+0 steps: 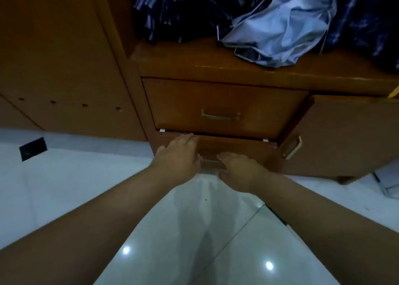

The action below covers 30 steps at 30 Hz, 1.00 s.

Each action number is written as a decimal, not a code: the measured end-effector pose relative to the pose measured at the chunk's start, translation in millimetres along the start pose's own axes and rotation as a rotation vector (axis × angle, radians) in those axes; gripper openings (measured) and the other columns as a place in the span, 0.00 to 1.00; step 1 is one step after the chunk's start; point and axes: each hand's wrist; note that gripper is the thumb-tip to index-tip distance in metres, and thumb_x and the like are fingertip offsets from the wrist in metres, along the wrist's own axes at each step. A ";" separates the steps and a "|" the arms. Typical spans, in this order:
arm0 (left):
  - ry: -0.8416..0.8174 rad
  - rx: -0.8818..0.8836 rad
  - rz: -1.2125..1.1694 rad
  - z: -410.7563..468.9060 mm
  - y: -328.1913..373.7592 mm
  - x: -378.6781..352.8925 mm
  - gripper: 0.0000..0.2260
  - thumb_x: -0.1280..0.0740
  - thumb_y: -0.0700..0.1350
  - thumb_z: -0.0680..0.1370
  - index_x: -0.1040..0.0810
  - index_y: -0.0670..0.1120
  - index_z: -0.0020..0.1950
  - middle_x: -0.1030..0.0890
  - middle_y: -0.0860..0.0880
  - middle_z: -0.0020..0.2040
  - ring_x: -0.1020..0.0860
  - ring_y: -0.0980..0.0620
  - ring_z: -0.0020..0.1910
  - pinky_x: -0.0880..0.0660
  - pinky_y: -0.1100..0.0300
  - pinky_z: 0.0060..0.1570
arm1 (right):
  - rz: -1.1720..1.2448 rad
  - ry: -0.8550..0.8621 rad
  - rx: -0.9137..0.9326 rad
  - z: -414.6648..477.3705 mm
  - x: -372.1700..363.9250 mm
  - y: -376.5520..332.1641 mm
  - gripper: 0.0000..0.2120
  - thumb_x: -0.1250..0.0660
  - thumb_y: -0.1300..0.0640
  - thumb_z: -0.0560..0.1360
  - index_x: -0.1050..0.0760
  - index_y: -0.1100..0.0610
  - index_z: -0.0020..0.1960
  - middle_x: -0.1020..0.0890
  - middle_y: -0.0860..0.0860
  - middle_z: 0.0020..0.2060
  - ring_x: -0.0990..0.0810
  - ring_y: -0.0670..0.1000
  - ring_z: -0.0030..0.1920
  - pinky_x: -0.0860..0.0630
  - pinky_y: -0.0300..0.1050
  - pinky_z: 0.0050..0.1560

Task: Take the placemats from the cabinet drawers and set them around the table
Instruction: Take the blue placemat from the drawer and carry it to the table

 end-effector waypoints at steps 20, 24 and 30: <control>0.028 0.020 0.120 -0.4 -33.4 -18.8 0.31 0.40 0.59 0.81 0.43 0.52 0.81 0.39 0.52 0.81 0.39 0.48 0.78 0.38 0.40 0.71 | 0.074 0.017 -0.048 -14.2 -51.4 -12.0 0.33 0.37 0.33 0.75 0.36 0.48 0.75 0.26 0.50 0.69 0.28 0.57 0.67 0.26 0.53 0.63; 0.036 -0.011 0.176 -12.9 -41.7 -22.8 0.30 0.40 0.59 0.81 0.41 0.52 0.81 0.36 0.53 0.79 0.37 0.50 0.76 0.36 0.42 0.69 | -0.015 0.275 0.042 -32.7 -27.5 -20.3 0.24 0.39 0.38 0.78 0.30 0.46 0.70 0.20 0.47 0.61 0.21 0.52 0.59 0.23 0.49 0.53; 0.036 -0.009 0.191 -15.8 -40.1 -23.0 0.33 0.38 0.61 0.79 0.42 0.51 0.81 0.38 0.52 0.79 0.38 0.50 0.77 0.36 0.43 0.69 | -0.163 0.257 -0.142 -30.9 -0.4 -7.3 0.41 0.42 0.33 0.78 0.51 0.52 0.82 0.44 0.51 0.81 0.46 0.55 0.80 0.47 0.61 0.78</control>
Point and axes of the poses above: each hand's wrist, its own z-axis towards the middle knuckle, its own x-axis out of the back of the hand, y = z × x
